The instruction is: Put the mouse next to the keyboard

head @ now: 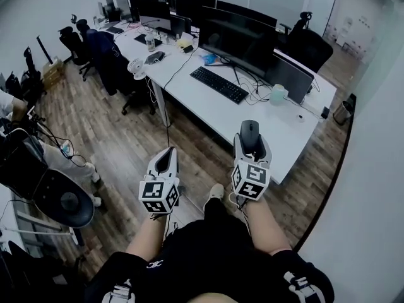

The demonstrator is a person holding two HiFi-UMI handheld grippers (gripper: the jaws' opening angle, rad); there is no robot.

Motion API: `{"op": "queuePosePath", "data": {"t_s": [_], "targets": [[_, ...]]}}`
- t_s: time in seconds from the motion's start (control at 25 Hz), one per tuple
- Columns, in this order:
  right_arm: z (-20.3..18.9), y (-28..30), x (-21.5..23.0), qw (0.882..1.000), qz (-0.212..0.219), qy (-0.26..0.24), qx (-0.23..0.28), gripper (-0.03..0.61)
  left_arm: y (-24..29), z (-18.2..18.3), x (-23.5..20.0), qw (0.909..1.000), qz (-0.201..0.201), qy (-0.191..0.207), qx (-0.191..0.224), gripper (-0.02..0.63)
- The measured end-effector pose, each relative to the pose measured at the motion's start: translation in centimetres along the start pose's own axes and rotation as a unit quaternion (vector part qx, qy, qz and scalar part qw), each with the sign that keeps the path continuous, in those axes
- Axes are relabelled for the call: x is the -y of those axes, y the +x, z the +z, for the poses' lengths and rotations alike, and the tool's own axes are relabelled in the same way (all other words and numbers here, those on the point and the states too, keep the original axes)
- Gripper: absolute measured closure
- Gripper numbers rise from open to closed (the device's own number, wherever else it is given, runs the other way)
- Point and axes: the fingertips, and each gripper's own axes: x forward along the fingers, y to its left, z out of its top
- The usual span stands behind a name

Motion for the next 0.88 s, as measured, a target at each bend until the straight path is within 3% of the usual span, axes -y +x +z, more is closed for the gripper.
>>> {"op": "queuePosePath", "data": {"t_s": [0.32,0.6,0.88], "targets": [[-1.4,11.4,3.1,1.000,-0.022,0.017,-0.006,0.265,11.1,-0.3,-2.8,0.9998,-0.011,0.012,-0.013,0.597],[-3.0,23.9,7.0,0.998,-0.042,0.020,-0.037,0.265,25.0,-1.0,-4.8,0.9988,-0.029,-0.003,-0.040,0.597],[-7.2,34.5,13.8,0.991,-0.089,0.034,-0.090,0.265,39.7,-3.5,-4.0,0.9936,-0.076,-0.011,-0.083,0.597]]}}
